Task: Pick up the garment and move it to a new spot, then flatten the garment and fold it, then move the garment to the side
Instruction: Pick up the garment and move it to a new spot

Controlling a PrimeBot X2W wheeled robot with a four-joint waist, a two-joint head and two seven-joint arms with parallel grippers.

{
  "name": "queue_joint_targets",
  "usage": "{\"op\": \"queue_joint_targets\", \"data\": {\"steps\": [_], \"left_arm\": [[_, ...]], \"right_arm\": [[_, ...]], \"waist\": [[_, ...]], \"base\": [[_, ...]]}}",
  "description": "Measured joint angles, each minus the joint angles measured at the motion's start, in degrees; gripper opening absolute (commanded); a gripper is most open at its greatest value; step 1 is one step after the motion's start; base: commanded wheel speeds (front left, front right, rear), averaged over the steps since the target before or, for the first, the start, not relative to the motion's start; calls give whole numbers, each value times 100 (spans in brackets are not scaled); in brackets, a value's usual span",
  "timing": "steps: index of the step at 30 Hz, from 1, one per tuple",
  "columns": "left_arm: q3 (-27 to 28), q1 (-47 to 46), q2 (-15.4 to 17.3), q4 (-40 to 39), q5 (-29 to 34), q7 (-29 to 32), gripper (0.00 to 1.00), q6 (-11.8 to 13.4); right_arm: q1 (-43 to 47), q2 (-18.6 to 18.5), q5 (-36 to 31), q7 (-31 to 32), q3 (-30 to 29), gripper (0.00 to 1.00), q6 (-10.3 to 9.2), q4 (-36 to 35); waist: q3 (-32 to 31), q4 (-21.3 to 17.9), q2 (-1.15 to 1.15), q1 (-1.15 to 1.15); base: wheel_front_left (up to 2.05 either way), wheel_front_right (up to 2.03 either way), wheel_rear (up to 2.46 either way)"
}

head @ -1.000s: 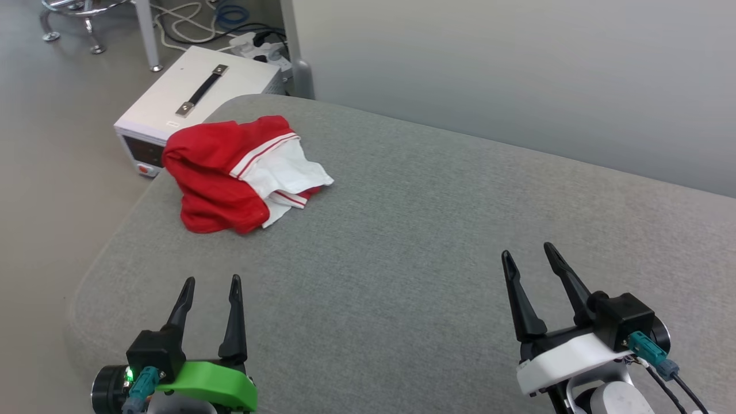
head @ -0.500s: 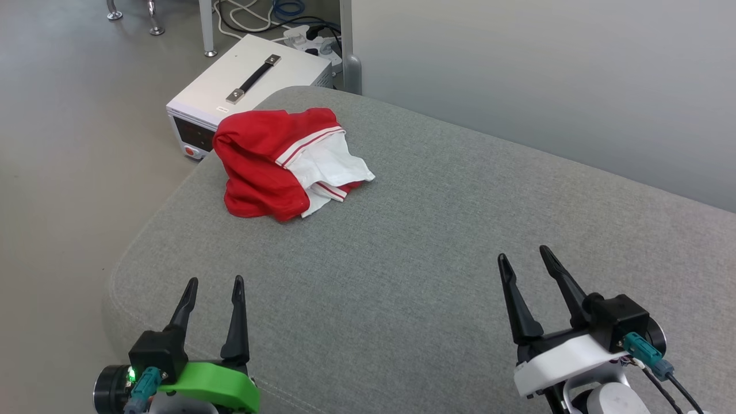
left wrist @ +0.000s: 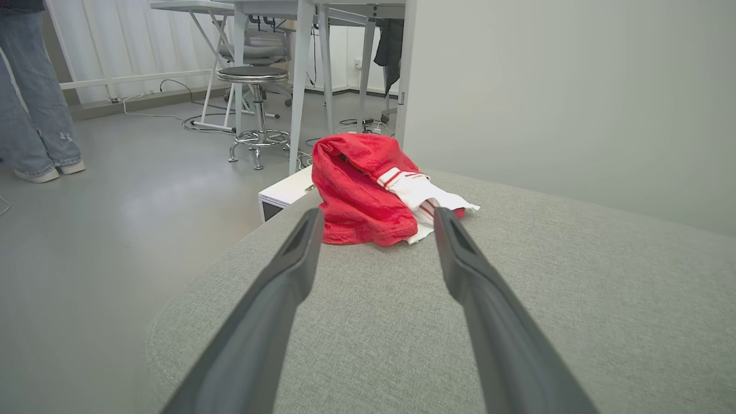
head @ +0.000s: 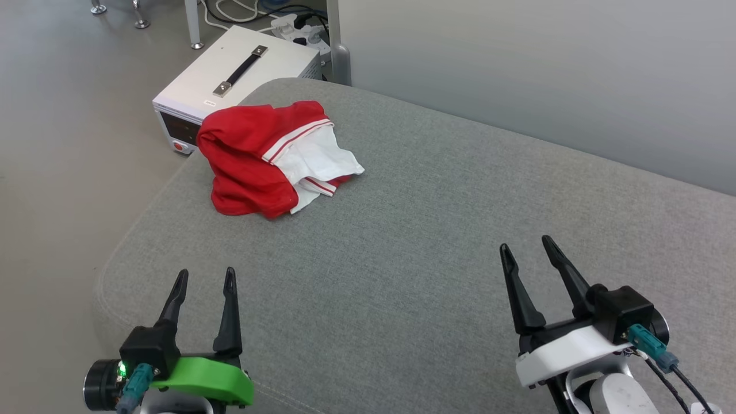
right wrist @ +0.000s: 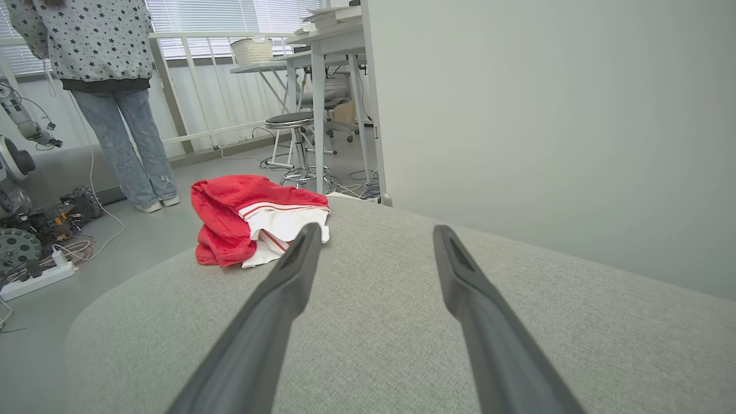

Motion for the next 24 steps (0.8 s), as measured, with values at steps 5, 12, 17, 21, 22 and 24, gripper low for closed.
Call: {"op": "queue_joint_targets", "data": {"steps": [5, 12, 17, 21, 22, 24], "left_arm": [[159, -478, 44, 188, -336, 0, 100, -120], [103, -2032, 740, 1092, -1020, 460, 100, -179], [-609, -3370, 1669, 1515, -1803, 1812, 100, -187], [-1112, -4241, 2268, 1803, -2668, 3183, 100, -202], [-1189, -4431, 2413, 1882, -2836, 3466, 100, -202], [-1294, -4741, 2636, 2049, -3081, 3913, 100, -202]], "right_arm": [[-201, 2, -90, 0, -93, 100, 0, -136], [-568, 2, -588, 34, -196, 100, 0, -519], [-810, -2, -861, 196, -248, 100, 0, -938], [-941, -41, -944, 323, -205, 100, 0, -1256], [-976, -49, -964, 347, -189, 100, 0, -1325], [-1033, -58, -977, 387, -175, 100, 0, -1437]], "waist": [[285, -87, 0, 0], [917, -245, 0, 0], [1432, -391, 0, 1], [1837, -544, 0, 1], [1935, -590, 0, 1], [2107, -683, 0, 1]], "base": [[0, 0, 0], [0, 0, 0], [0, 0, 0], [0, 0, 0], [0, 0, 0], [0, 0, 0]]}}
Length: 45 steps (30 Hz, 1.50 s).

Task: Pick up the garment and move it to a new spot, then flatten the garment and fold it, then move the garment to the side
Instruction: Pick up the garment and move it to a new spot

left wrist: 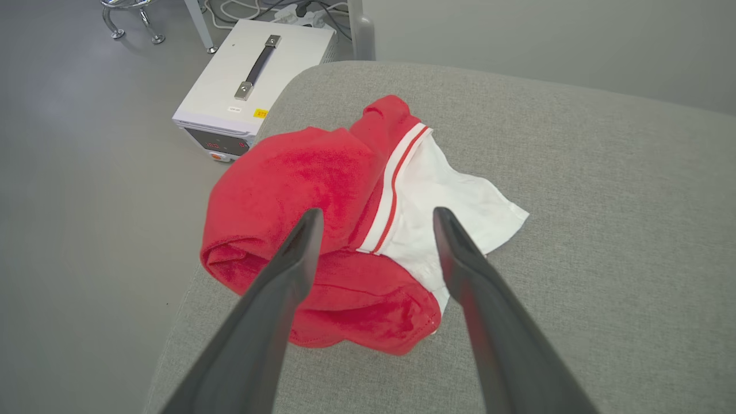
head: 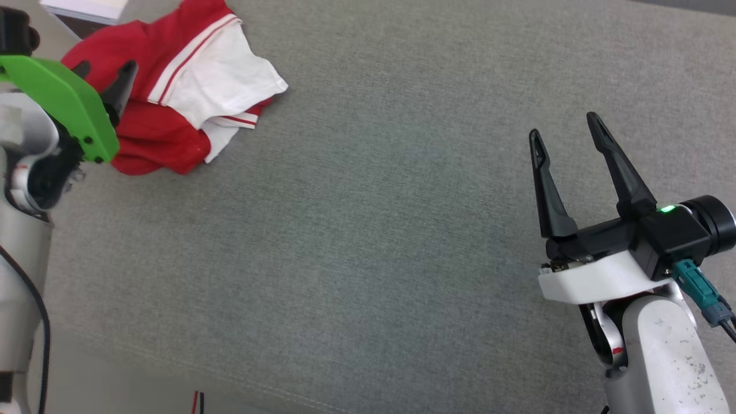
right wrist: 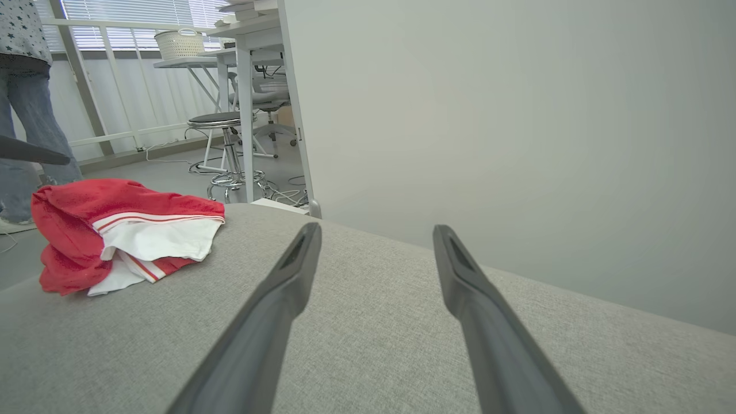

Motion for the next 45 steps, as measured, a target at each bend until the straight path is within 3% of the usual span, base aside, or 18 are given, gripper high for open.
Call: {"op": "queue_joint_targets", "data": {"steps": [8, 12, 21, 22, 23, 31, 45], "left_arm": [[-294, -701, 456, 867, -762, 1301, 100, 0], [-503, -900, 656, 1261, -857, 1440, 100, 0], [-946, -1037, 704, 1909, -1003, 1292, 100, 0], [-985, -1059, 723, 1933, -1090, 1338, 55, 1], [-1033, -1076, 751, 1926, -1204, 1347, 0, 1], [-1372, -1083, 773, 1822, -1659, 926, 0, 1], [-1693, -1207, 1183, 1245, -1513, -1452, 0, 0]], "right_arm": [[-108, 0, -42, 46, 107, 100, 0, -232], [-115, 2, -53, 44, 122, 100, 0, -259], [-115, 1, -135, 26, 94, 100, 0, -326], [-114, 1, -135, 26, 93, 100, 0, -327], [-114, 1, -137, 27, 89, 100, 0, -328], [-113, -8, -145, 26, 58, 100, 0, -247], [57, 30, 119, -260, -200, 100, 0, 343]], "waist": [[569, -479, 0, 0], [793, -711, 0, 0], [1167, -1018, 0, -1], [1192, -1031, 0, -1], [1210, -1038, 0, -1], [1049, -959, 0, -1], [-3, -925, 0, -1]], "base": [[0, 0, 0], [0, 0, 0], [0, 0, 0], [0, 0, 0], [0, 0, 0], [0, 0, 0], [0, 0, 0]]}}
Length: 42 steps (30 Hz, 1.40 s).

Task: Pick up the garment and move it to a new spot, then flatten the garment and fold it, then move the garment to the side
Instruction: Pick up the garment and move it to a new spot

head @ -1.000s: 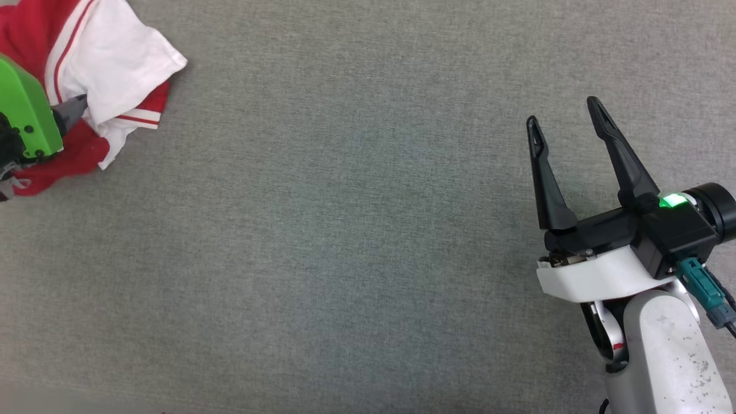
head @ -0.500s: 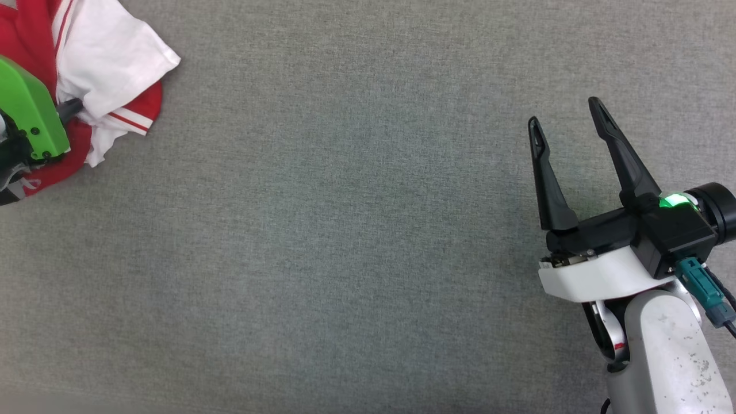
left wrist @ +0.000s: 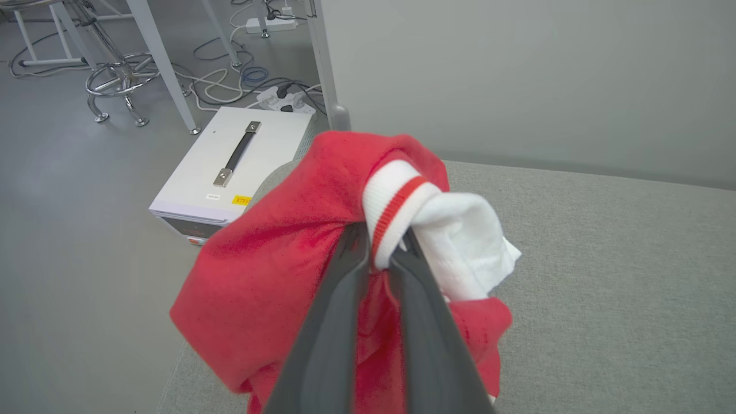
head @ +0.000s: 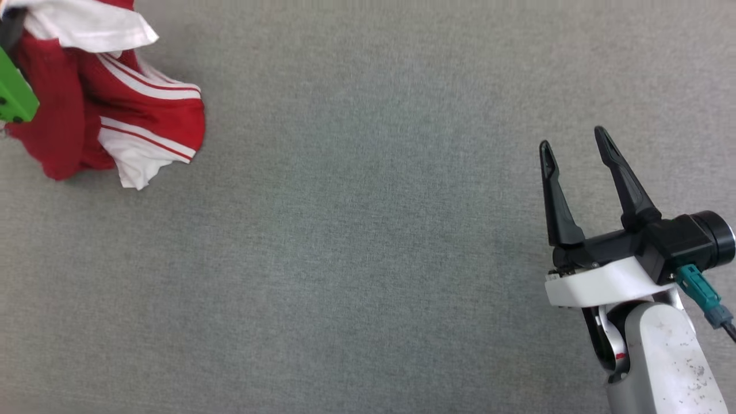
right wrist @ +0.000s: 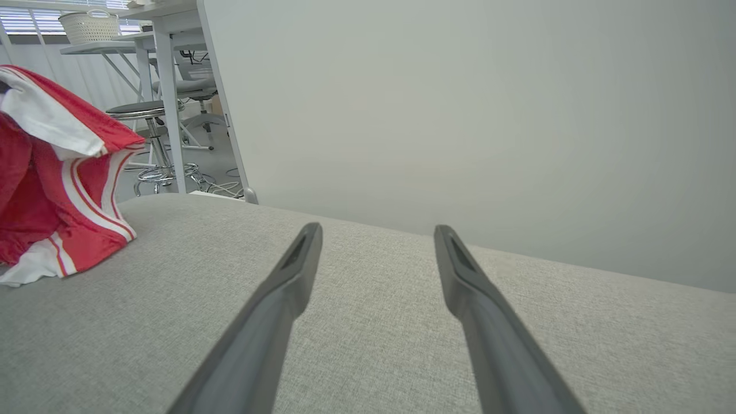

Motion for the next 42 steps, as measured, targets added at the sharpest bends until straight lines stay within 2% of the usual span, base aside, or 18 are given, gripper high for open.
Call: {"op": "queue_joint_targets", "data": {"steps": [4, 8, 14, 19, 24, 27, 34, 39, 42], "left_arm": [[-64, -186, -103, -276, 229, -364, 0, 11], [-168, -306, -281, -699, 358, -508, 0, 130], [-288, -407, -566, -1322, 509, -534, 0, 447], [-346, -703, -822, -1793, 829, -836, 0, 799], [-560, -719, -1084, -2014, 1034, -1001, 0, 912], [-809, -402, -1370, -2123, 1035, -1074, 0, 948], [-1612, 920, -2352, -2147, 981, -1218, 0, 1152], [-2249, 1746, -3026, -1657, 966, -1301, 0, 1185], [-2769, 1889, -3397, -1245, 1094, -1292, 0, 1053]], "right_arm": [[122, 5, 183, -49, -70, 100, 0, 129], [213, 14, 321, -92, -151, 100, 0, 213], [306, 16, 512, -102, -301, 100, 0, 271], [321, 19, 612, -118, -357, 100, 0, 249], [344, 20, 694, -120, -412, 100, 0, 199], [390, 20, 727, -121, -510, 100, 0, 169], [450, 18, 779, -125, -711, 100, 0, 168], [449, 19, 786, -125, -735, 100, 0, 175], [447, 18, 786, -125, -748, 100, 0, 183]], "waist": [[-366, -6, 0, 0], [-713, -30, 0, 0], [-1128, -146, 0, 0], [-1292, -417, 0, 0], [-1350, -704, 0, 0], [-1357, -868, 0, 0], [-1342, -1168, 0, 0], [-1316, -1322, 0, 0], [-1286, -1377, 0, 0]], "base": [[0, 0, 0], [0, 0, 0], [0, 0, 0], [0, 0, 0], [0, 0, 0], [0, 0, 0], [0, 0, 0], [0, 0, 0], [0, 0, 0]]}}
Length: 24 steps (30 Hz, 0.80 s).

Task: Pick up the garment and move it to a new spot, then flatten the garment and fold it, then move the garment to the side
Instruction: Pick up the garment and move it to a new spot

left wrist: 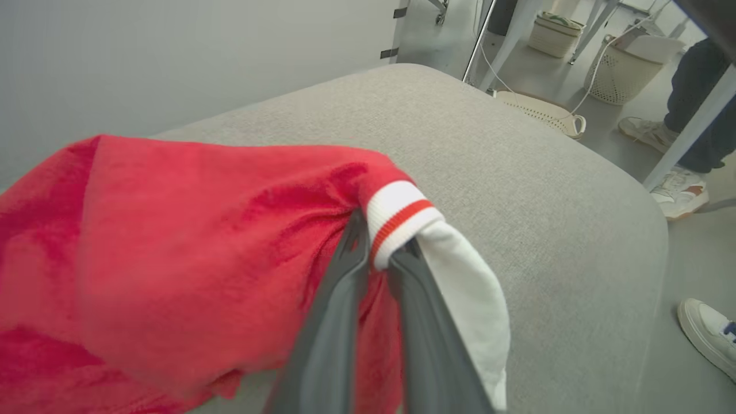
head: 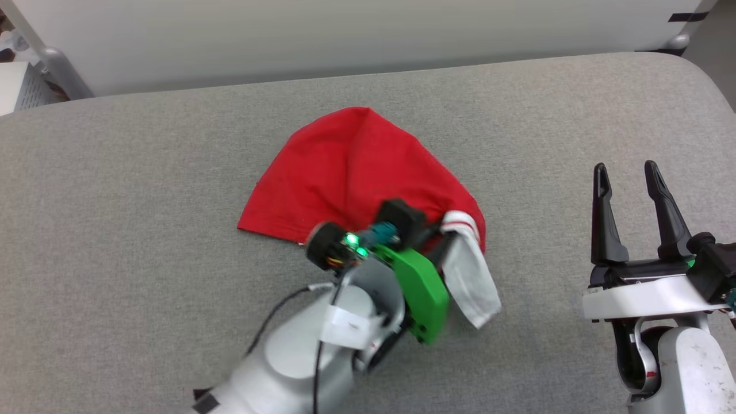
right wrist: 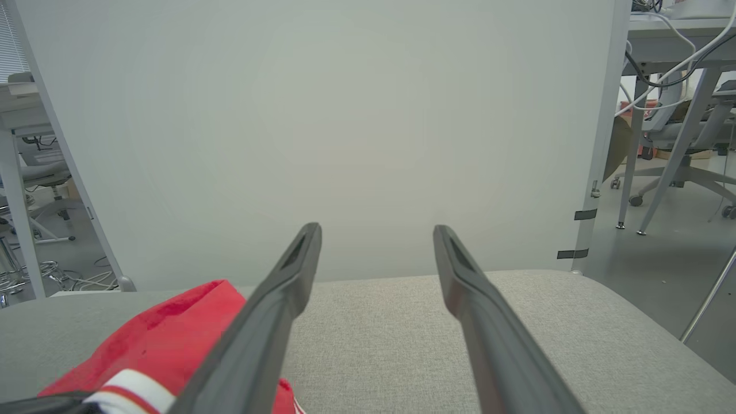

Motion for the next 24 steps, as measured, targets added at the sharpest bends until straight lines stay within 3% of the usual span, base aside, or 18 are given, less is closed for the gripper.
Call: {"op": "queue_joint_targets", "data": {"steps": [1, 2, 8, 14, 20, 24], "left_arm": [[-108, 10, -116, 125, 32, -1, 4, -25], [-204, 9, -188, 205, 64, -1, 100, -53], [-411, -8, -386, 576, 67, -121, 100, -212], [-83, -234, -311, 703, 19, -649, 100, -245], [371, -423, 311, 469, 36, -1022, 100, -135], [683, -305, 934, 104, 227, -1136, 100, 44]], "right_arm": [[-1, 0, 0, 0, 14, 100, 0, 12], [-2, 0, 0, 0, 30, 100, 0, 23], [1, 1, 0, 0, 159, 100, 0, 135], [108, 1, -30, 0, 125, 100, 0, 244], [276, 1, -175, 0, 90, 100, 0, 376], [371, 2, -249, 0, 40, 100, 0, 435]], "waist": [[5, -14, 0, 0], [5, -25, 0, 0], [-84, -52, 0, 0], [-235, 84, 0, 0], [-442, 362, 0, 0], [-575, 595, 0, 0]], "base": [[0, 0, 0], [0, 0, 0], [0, 0, 0], [0, 0, 0], [0, 0, 0], [0, 0, 0]]}}
